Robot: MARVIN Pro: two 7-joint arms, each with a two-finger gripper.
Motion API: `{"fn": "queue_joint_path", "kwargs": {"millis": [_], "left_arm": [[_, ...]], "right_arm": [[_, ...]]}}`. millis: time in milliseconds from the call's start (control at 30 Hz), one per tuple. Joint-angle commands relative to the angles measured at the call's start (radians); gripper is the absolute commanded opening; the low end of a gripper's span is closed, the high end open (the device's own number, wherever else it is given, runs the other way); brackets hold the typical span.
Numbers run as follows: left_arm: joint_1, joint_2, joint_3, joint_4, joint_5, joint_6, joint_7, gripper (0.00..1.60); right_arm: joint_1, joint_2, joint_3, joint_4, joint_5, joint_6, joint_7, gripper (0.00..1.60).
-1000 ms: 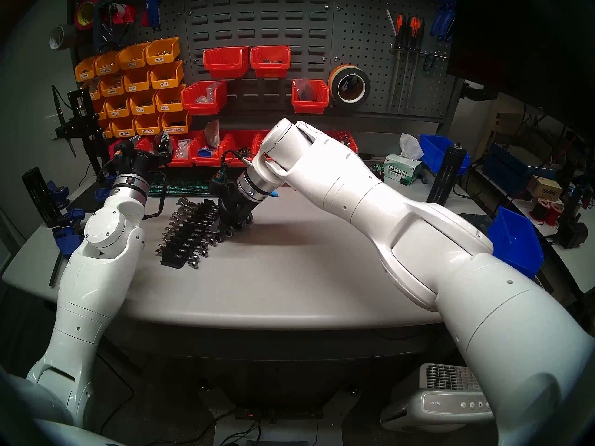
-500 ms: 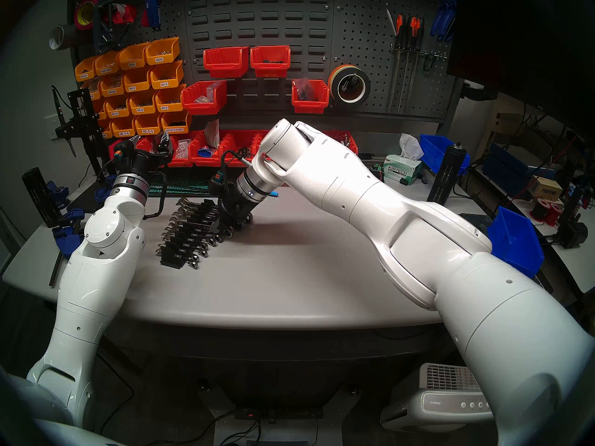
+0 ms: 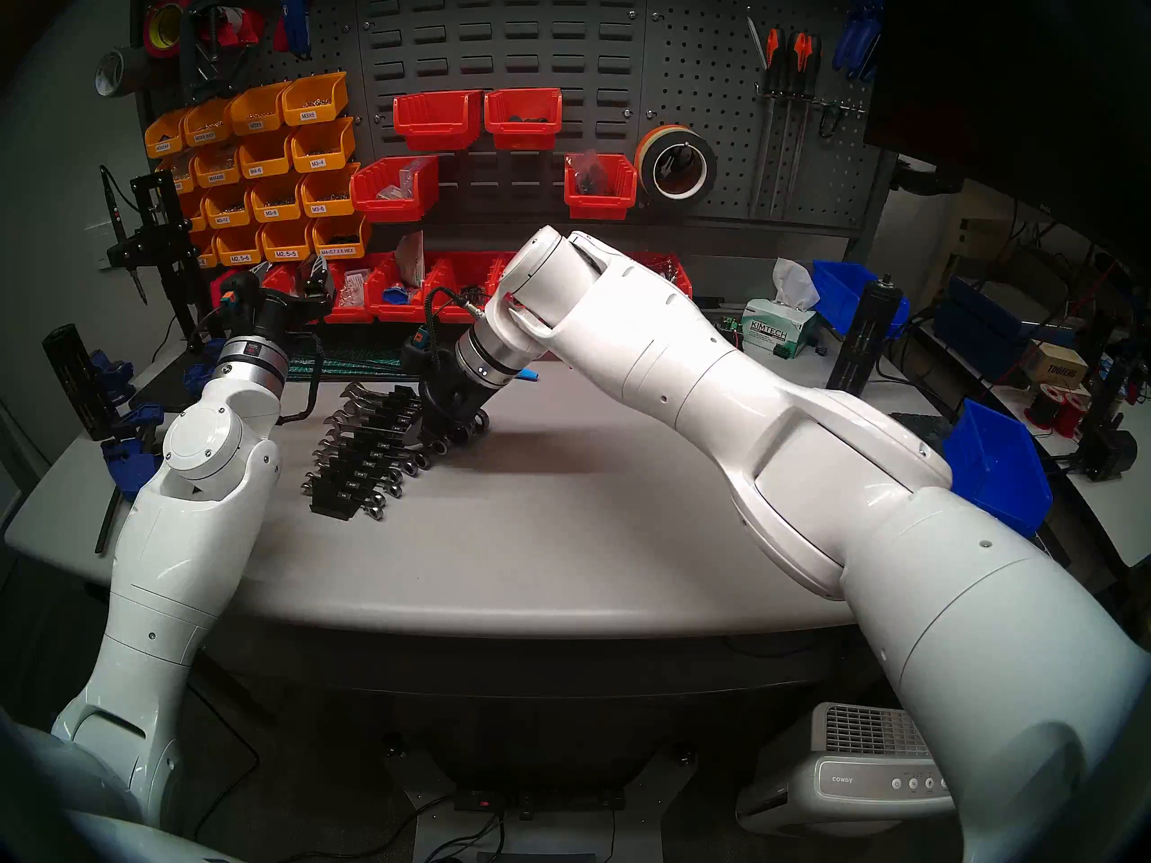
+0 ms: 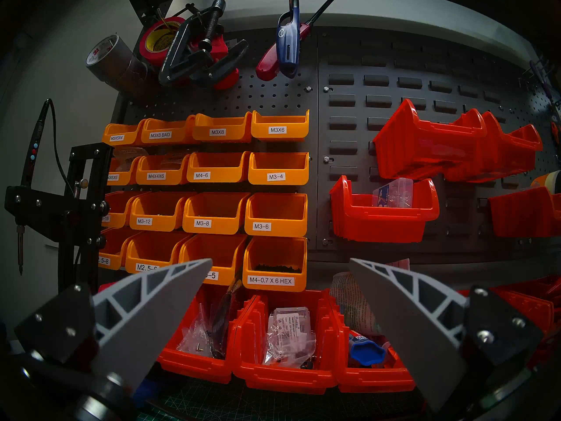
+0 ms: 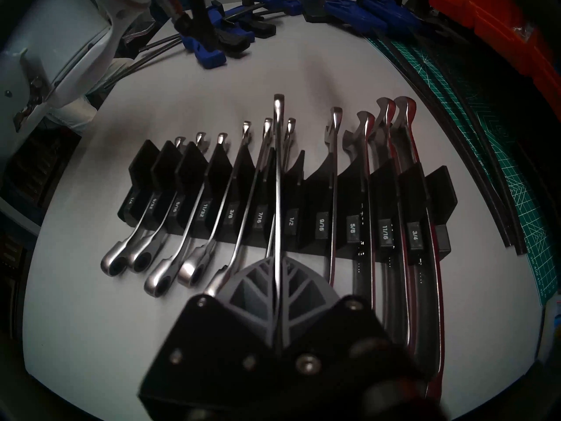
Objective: Put the wrenches on the table into the correct slot in the case
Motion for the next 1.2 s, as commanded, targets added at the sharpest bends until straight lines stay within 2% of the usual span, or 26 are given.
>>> {"fn": "queue_joint_path", "kwargs": {"millis": [0, 633, 1167], "left_arm": [[-0.032, 0.001, -0.008, -0.028, 0.000, -0.011, 0.000, 1.60], [-0.032, 0.001, -0.008, -0.028, 0.000, -0.012, 0.000, 1.60], [-0.032, 0.001, -0.008, -0.028, 0.000, -0.012, 0.000, 1.60]], "right_arm": [[0.050, 0.003, 0.031, -0.030, -0.001, 0.001, -0.015, 0.00], [0.041, 0.016, 0.024, -0.040, 0.007, 0.020, -0.027, 0.00], [0.045, -0.002, 0.008, -0.022, 0.002, 0.025, -0.011, 0.00]]}}
